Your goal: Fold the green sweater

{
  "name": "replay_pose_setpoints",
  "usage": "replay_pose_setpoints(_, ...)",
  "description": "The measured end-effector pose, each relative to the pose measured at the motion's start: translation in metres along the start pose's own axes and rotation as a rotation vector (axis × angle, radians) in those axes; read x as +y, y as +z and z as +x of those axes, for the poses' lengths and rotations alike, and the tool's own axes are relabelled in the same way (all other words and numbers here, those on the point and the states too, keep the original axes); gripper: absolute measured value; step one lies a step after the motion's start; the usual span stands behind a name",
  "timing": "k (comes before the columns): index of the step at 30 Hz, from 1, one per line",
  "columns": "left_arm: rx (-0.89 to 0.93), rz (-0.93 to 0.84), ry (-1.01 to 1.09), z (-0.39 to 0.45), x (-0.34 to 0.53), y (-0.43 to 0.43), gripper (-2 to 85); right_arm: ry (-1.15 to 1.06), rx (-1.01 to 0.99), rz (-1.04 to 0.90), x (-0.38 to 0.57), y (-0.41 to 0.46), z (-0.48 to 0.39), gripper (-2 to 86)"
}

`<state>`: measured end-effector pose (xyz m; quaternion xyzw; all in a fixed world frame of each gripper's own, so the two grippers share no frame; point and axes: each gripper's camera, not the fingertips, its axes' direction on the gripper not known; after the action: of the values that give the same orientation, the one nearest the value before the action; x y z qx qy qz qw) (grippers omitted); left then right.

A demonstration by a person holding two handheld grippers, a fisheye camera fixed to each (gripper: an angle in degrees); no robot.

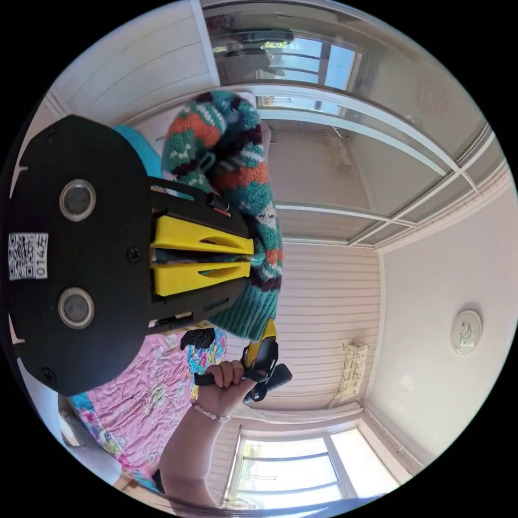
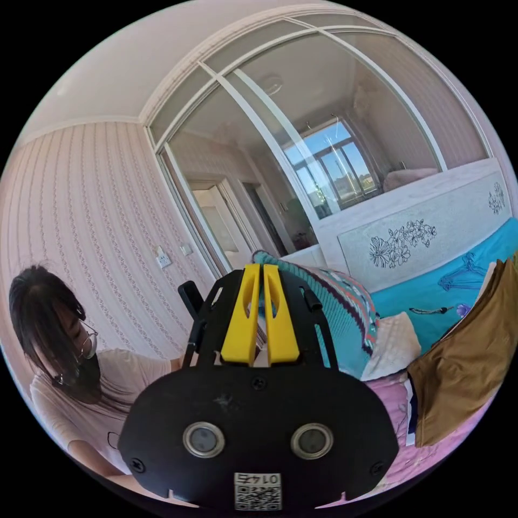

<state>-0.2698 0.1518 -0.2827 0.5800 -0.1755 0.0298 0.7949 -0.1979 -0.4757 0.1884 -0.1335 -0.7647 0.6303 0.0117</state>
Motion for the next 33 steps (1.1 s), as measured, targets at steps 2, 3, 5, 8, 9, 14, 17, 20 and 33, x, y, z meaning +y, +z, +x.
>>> replay_pose_setpoints(2,0.021,0.037,0.070,0.034,-0.024,-0.001,0.1,-0.070,-0.017,0.029,0.003,-0.046,-0.029,0.2)
replay_pose_setpoints(3,0.068,0.041,0.098,0.058,-0.038,0.003,0.2,-0.087,-0.010,0.036,0.006,-0.058,-0.037,0.2)
replay_pose_setpoints(5,0.148,0.041,0.137,0.101,-0.053,0.016,0.4,-0.143,0.043,0.078,0.030,-0.115,-0.067,0.2)
replay_pose_setpoints(8,0.347,0.033,0.197,0.196,-0.059,0.056,0.7,-0.129,0.116,0.193,0.092,-0.207,-0.093,0.2)
replay_pose_setpoints(9,0.450,0.035,0.205,0.239,-0.057,0.076,1.0,-0.121,0.134,0.226,0.109,-0.228,-0.098,0.2)
replay_pose_setpoints(14,0.850,-0.083,0.132,0.440,-0.002,0.193,2.4,0.077,0.513,0.509,0.297,-0.411,-0.167,0.2)
replay_pose_setpoints(17,1.035,-0.343,0.148,0.583,0.086,0.268,1.6,0.353,0.915,0.569,0.404,-0.487,-0.208,0.2)
replay_pose_setpoints(20,1.193,-0.625,0.022,0.651,0.183,0.301,-0.2,0.758,1.385,0.396,0.495,-0.520,-0.226,0.0)
replay_pose_setpoints(33,0.936,-1.050,0.300,0.677,0.376,0.164,8.1,0.923,1.468,0.444,0.580,-0.571,-0.219,9.0)
